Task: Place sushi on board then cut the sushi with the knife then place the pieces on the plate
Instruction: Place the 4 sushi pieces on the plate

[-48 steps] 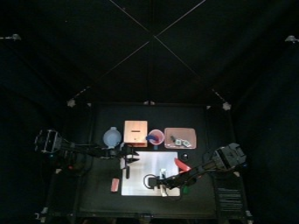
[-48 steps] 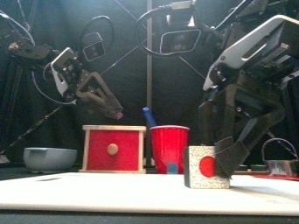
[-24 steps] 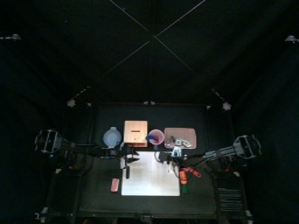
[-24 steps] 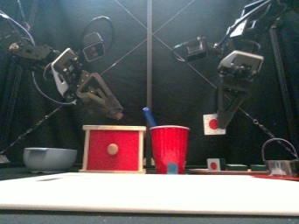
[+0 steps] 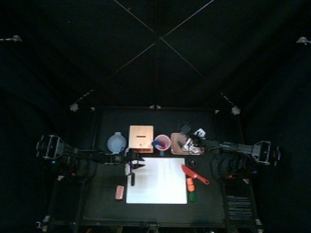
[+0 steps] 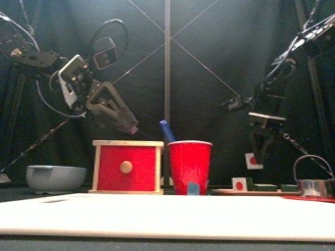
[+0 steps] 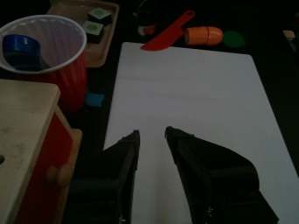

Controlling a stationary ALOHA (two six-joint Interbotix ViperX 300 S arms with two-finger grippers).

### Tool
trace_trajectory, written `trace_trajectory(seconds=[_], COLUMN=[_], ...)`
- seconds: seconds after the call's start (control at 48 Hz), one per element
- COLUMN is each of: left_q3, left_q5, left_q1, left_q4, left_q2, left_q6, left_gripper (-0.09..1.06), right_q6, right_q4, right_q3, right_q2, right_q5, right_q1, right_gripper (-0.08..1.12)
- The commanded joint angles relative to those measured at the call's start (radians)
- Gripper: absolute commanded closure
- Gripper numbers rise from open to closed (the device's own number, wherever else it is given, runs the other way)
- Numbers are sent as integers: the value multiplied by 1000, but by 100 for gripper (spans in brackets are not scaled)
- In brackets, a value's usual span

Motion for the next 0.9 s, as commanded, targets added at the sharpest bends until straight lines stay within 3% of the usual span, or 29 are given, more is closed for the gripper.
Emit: trace_trajectory(seconds=[0.021, 0.375, 0.542, 0.792, 0.896], left_q3=[-12, -14, -9, 20, 40], left_q5=[-3, 0, 5, 74, 75], left_q1=[3, 5, 15, 37, 38], left_q4=[0, 2, 3, 0, -25], left_q2=[-12, -14, -31, -118, -150], left_q6=[-3, 0, 0, -6, -6], left_gripper=[24, 24, 24, 24, 24], right_q6=[-2, -2, 3, 2, 2], right_q4=[6, 6, 11, 0, -21], right_q3=[23, 69, 49, 20, 20], right_q2=[20, 54, -9, -138, -183], right_q5=[-54, -104, -80, -48, -94], right_q1=[-46, -75, -69, 14, 49], right_gripper=[39, 15, 15, 15, 15])
